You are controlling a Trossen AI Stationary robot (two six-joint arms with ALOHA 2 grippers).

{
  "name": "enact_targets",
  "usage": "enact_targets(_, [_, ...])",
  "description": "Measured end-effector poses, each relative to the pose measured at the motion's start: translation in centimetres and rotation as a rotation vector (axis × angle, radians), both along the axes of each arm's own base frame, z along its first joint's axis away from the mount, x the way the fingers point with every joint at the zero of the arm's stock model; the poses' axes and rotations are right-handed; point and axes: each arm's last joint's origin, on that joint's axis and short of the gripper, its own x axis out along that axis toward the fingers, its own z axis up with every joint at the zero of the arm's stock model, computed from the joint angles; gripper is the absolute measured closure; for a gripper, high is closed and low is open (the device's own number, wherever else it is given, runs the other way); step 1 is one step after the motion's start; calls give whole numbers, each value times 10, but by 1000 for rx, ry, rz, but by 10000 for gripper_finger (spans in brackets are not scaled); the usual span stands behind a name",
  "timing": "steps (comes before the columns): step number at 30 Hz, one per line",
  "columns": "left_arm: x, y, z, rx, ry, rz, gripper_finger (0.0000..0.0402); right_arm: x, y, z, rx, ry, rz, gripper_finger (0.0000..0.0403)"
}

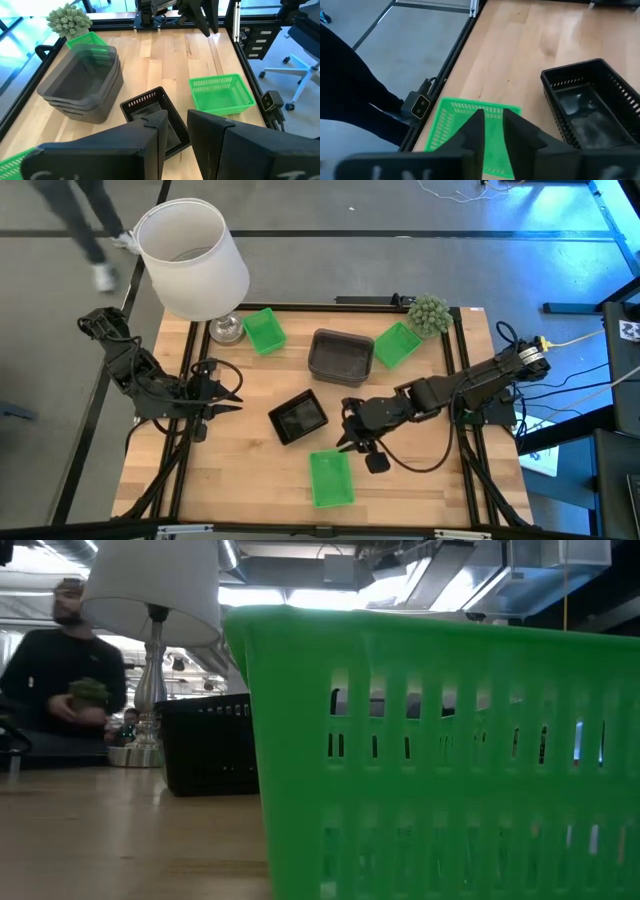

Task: Stack baskets by color
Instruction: Stack the bottom black basket on top of the top black basket

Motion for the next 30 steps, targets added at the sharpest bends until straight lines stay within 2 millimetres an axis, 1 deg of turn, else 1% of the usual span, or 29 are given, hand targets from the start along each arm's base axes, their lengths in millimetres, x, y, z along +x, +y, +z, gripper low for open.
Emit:
enact_targets(3, [0, 0, 0, 2, 0, -1, 335, -1, 1, -6, -7, 17, 3, 310])
enact_targets(7, [0, 0, 0, 3, 0, -1, 335, 4, 2, -28, -25, 86, -27, 289])
enact_targets(15, [0, 0, 0, 4, 1, -1, 335, 29, 12, -78, -89, 166, -4, 284])
enact_targets(21, [0, 0, 0, 4, 1, -1, 335, 38, 15, -104, -144, 206, 25, 284])
enact_targets(23, [0, 0, 0, 4, 1, -1, 335, 40, 15, -110, -163, 215, 12, 284])
enact_targets(25, [0, 0, 0, 4, 1, -1, 335, 41, 15, -111, -200, 194, 6, 284])
enact_targets(30, [0, 0, 0, 4, 1, -1, 335, 50, 12, -101, -346, 63, -77, 284])
